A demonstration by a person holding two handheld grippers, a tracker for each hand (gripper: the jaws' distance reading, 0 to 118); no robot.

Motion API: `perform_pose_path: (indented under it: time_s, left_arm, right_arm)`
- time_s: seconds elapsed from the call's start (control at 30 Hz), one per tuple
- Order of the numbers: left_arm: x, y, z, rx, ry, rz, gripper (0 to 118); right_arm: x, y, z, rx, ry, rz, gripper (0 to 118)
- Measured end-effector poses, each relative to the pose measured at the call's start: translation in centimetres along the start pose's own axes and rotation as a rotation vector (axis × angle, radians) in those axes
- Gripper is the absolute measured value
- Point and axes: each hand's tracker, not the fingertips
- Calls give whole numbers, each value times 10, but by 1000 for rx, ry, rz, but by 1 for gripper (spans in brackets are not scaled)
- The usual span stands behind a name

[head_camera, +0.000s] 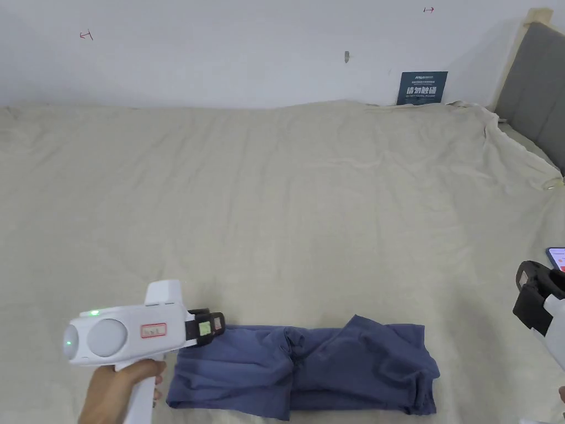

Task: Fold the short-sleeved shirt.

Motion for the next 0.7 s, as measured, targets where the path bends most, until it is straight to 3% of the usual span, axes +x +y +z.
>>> perform_pose_path:
  time_s: [0.1,0.2,0.23,0.27,0.47,0.7]
  left_arm:
    - [-26,6,7,-23,30,30,22]
    - [-52,7,8,-34,72,89,73]
    - [-58,6,7,-49,80,108,86]
    - [-64,4,5,-64,83,120,90]
    - [-88,-7,-15,-131,88,124,89]
    - [-88,-20,-35,-199,79,110,72]
  right_arm:
    - [-4,0,-2,-4,8,4,0]
    - [-9,-1,-4,-9,13,13,0]
    - [-10,-1,-5,-10,15,14,0]
    - [-11,-1,-5,-12,16,15,0]
    - [-15,-3,-8,-27,17,23,0]
    - [-16,-4,-11,-38,9,31,0]
